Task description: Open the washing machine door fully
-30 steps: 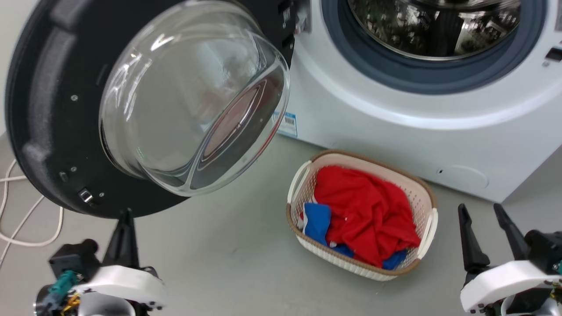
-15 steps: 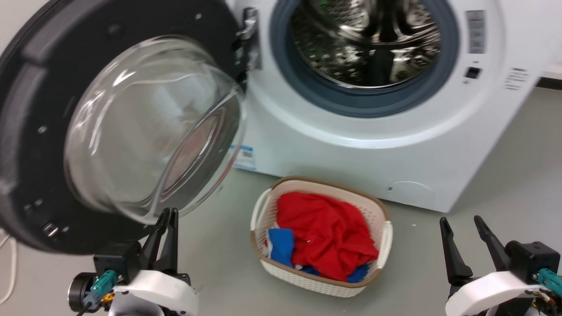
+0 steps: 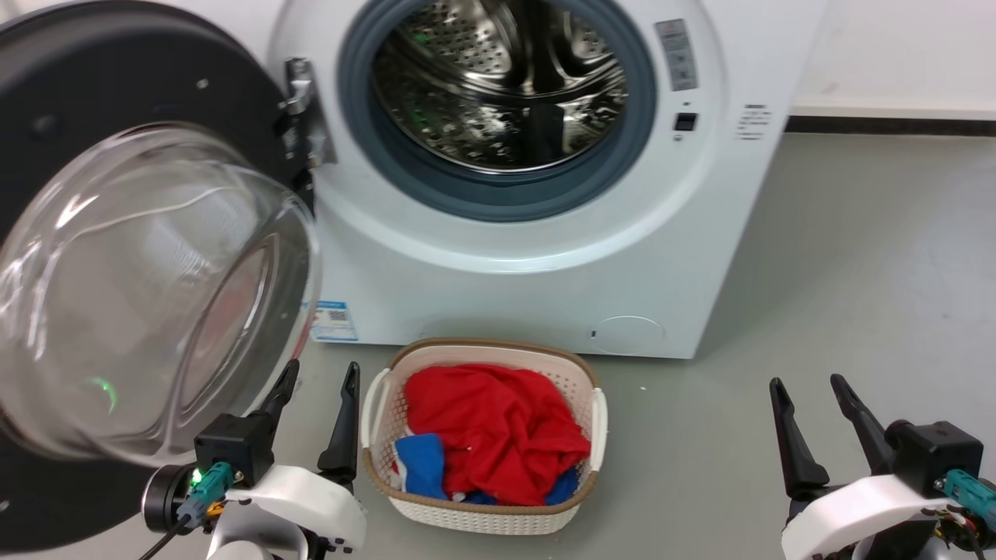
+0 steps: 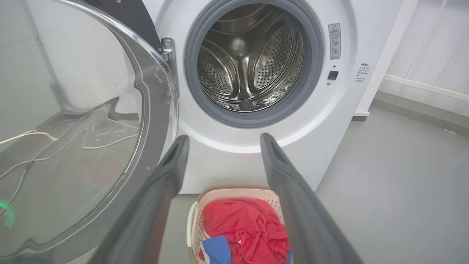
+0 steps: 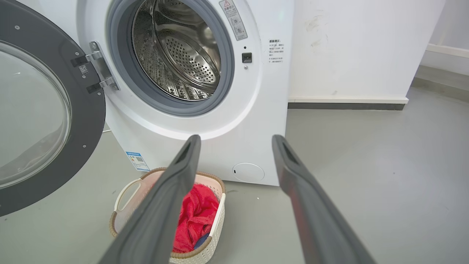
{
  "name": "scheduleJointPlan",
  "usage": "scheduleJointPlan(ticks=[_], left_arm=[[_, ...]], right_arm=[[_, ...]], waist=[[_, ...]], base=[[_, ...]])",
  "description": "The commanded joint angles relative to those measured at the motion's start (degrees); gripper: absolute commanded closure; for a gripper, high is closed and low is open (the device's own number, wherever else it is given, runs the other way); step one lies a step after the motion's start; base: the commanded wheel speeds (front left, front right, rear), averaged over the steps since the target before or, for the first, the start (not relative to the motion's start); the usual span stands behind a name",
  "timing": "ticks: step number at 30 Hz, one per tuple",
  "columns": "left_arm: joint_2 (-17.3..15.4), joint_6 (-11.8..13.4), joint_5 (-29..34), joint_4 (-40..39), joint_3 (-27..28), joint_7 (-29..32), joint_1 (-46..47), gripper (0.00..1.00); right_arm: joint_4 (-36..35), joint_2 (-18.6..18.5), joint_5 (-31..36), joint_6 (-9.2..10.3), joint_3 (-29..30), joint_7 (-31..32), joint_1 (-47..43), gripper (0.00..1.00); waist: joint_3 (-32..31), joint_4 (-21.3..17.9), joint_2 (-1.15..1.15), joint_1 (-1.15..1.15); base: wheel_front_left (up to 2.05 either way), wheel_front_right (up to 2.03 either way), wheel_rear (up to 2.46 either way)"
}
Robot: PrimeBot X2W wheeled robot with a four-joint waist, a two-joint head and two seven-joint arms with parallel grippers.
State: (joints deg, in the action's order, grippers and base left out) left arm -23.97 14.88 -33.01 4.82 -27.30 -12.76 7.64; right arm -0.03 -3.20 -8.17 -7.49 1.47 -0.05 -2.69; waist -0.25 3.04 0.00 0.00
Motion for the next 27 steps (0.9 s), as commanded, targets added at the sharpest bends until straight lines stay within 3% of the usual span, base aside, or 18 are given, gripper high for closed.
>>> scheduleJointPlan(ticks=[1,11,27], left_arm=[[0.28,0.30,0.04,0.98,0.30,-0.44,0.36,0.00],[0.86,0.68,0.41,4.13,1.27,-1.74,-1.66,0.00],[1.19,1.07,1.26,3.79,2.71,-2.31,-1.79,0.00]], right_arm=[[-0.23,-0.07,0.09,-0.01,-0.17,-0.36,-0.21,0.00],[-0.41,-0.30,0.22,-0.01,-0.57,-0.84,-1.34,0.00],[-1.08,-0.57,0.65,-0.01,-0.34,-1.28,-0.94,0.00]], waist=[[-0.27,-2.03,0.00,0.00],[-0.60,-4.77,0.00,0.00],[-0.23,-5.20,0.00,0.00]], base=[[0.00,0.00,0.00],[0.00,0.00,0.00],[0.00,0.00,0.00]])
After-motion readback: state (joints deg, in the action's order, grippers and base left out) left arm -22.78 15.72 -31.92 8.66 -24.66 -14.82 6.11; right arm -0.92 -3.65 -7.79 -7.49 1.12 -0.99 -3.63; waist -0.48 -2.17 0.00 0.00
